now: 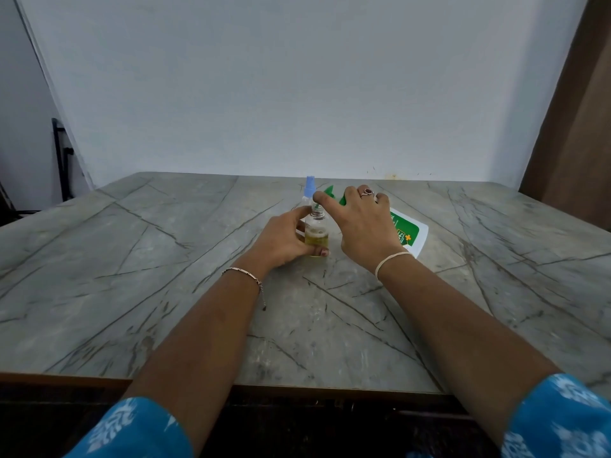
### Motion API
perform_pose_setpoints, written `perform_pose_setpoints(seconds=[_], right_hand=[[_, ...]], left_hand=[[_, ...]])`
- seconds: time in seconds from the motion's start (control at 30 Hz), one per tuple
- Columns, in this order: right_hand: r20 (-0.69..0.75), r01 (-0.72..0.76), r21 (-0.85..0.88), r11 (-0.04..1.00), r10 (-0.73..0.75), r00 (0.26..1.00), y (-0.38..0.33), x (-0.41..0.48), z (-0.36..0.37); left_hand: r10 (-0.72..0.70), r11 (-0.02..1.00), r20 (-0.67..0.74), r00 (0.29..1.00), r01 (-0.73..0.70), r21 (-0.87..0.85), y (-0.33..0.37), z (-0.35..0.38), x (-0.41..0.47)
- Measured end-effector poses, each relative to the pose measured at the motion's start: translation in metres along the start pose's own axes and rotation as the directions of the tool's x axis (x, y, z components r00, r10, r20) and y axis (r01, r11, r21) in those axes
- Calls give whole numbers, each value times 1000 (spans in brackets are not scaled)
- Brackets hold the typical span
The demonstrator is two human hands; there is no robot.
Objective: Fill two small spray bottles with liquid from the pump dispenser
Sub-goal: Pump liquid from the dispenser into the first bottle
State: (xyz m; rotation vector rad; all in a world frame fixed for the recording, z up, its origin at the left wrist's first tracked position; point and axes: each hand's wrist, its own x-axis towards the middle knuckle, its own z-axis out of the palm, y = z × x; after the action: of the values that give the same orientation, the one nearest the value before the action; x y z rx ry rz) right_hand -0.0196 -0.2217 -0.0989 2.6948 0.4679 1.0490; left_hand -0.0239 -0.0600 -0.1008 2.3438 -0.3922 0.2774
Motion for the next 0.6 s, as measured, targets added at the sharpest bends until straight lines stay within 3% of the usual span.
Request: perform_pose_setpoints(seconds=[0.6], right_hand=[[99, 26, 85, 996, -34, 995, 11, 0, -6]], left_hand=[[-18, 1000, 3, 1000, 18, -7, -1, 2, 1]])
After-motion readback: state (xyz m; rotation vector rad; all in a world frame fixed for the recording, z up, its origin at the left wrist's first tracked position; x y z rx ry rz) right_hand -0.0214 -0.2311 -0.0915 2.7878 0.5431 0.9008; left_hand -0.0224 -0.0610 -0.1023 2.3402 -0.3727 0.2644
